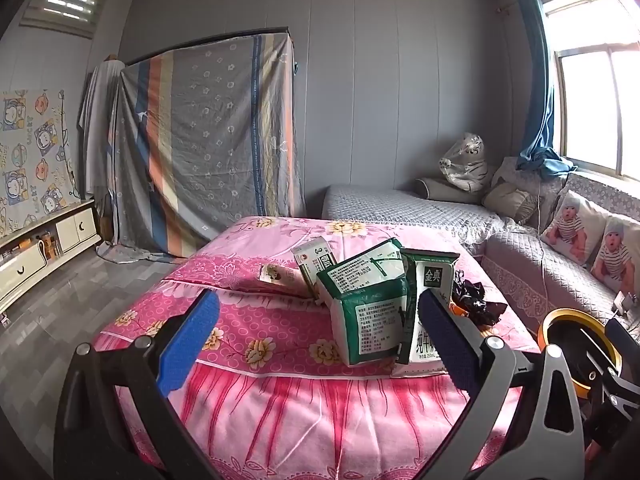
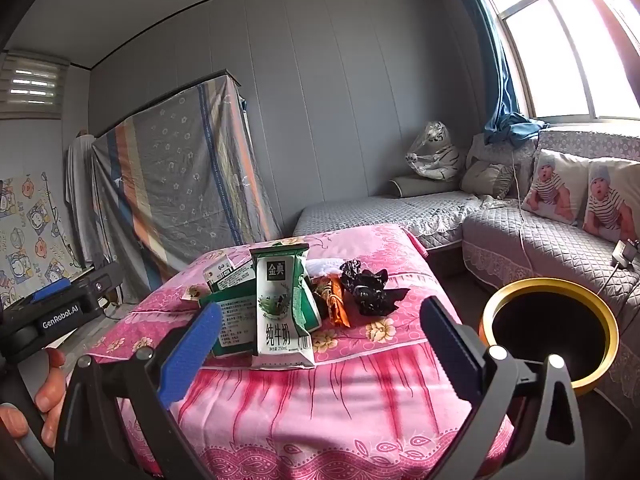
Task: Collect trash
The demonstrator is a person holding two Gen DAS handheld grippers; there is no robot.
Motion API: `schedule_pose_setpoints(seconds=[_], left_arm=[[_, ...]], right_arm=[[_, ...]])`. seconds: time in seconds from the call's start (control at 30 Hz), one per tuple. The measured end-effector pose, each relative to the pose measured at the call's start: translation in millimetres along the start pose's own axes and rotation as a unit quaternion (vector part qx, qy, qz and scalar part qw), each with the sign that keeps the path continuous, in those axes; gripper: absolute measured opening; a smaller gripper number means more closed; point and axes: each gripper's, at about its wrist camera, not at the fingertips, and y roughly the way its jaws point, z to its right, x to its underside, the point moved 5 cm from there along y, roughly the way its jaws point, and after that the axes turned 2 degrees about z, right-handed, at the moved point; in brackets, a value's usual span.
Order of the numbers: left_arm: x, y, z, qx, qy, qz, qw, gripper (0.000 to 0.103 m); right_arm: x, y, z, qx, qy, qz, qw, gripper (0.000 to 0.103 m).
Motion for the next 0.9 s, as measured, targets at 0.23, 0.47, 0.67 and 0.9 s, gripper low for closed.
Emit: schedule_pose_setpoints(seconds=[0.23,0.47,0.67,0.9], left_arm=[[0.6,0.7,-2.1,0.001,-0.001,0.000,1.0000,0.095],[-0.7,-1.6,-2.8,0.001,-0.002,0.001,1.0000,0.095],[-1.4,-1.8,-3.7,0.001,-0.001,0.002,1.0000,0.095],[-2.9,-2.0,-4.3,0.001,0.000,0.002,1.0000,0.095]], right_arm=[[1.4,3.4,-0.2,-0.001,0.003,-0.004,1.000,0.096],[2.0,3.5,-0.5,0.000,0.003,-0.005,1.000,0.096],[2.2,4.0,-0.2,-0.001,0.003,-0.006,1.000,0.096],[7.0,4.8,-0.9,0.000,0.006,-0.008,1.000,0.096]])
